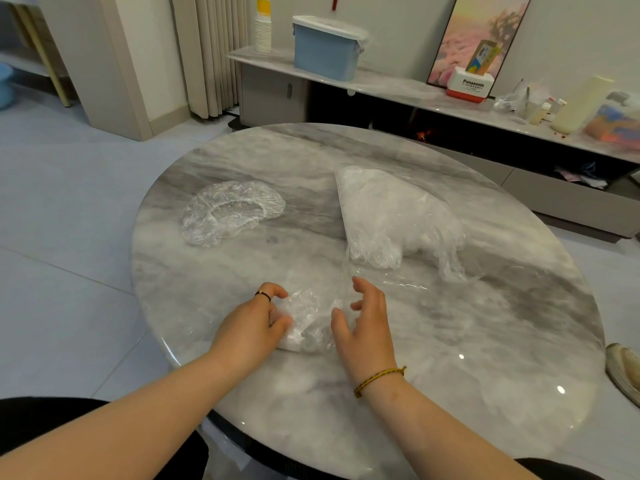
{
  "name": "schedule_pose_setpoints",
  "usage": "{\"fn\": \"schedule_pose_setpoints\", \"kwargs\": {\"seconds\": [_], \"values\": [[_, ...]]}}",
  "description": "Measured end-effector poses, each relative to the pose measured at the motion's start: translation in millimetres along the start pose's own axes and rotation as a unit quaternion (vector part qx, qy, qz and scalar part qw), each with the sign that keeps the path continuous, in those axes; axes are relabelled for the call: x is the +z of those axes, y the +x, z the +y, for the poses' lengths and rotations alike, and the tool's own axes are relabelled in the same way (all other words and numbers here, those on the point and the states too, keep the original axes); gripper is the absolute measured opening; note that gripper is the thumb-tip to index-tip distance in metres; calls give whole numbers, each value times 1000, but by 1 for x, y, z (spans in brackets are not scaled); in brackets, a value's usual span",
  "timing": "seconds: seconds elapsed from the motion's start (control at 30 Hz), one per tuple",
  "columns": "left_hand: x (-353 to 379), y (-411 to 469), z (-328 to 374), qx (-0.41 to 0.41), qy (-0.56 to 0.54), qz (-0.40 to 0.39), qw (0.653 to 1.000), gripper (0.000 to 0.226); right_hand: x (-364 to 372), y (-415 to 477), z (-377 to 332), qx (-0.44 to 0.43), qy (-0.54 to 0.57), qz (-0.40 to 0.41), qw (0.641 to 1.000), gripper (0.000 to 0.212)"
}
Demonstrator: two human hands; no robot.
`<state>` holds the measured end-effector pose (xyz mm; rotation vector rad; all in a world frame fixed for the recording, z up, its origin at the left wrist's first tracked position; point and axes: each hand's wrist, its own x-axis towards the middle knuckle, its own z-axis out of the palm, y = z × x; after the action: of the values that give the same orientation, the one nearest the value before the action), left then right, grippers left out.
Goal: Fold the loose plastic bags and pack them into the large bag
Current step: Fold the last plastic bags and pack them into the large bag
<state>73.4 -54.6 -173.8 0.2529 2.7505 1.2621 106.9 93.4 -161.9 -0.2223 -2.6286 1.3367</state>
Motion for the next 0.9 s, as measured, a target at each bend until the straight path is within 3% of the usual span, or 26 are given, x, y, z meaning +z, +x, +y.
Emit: {"fn": "schedule_pose_setpoints", "kwargs": {"seconds": [0.07,0.13,0.2,0.3,0.4,0.5,0.73,0.9], "values": [[3,0,3,7,49,5,999,38,5,-5,-2,-83,-99,-13,991,58],[5,-1,7,12,100,0,995,45,12,-6,1,-132,-180,-82,971,69],[9,-1,4,72,160,37,984,44,15,-6,4,-133,-250,-149,947,79],[11,1,-3,175,286,62,940,33,14,-2,8,-100,-346,-171,917,66],[12,1,-6,177,332,-42,925,46,17,1,16,-138,-350,-222,899,97],[13,3,-7,154,352,-109,917,46,14,6,16,-131,-350,-247,894,105],[16,4,-14,164,374,-125,904,47,14,8,18,-140,-337,-253,896,105],[11,7,1,144,339,-50,928,45,15,9,19,-140,-314,-249,905,97]]}}
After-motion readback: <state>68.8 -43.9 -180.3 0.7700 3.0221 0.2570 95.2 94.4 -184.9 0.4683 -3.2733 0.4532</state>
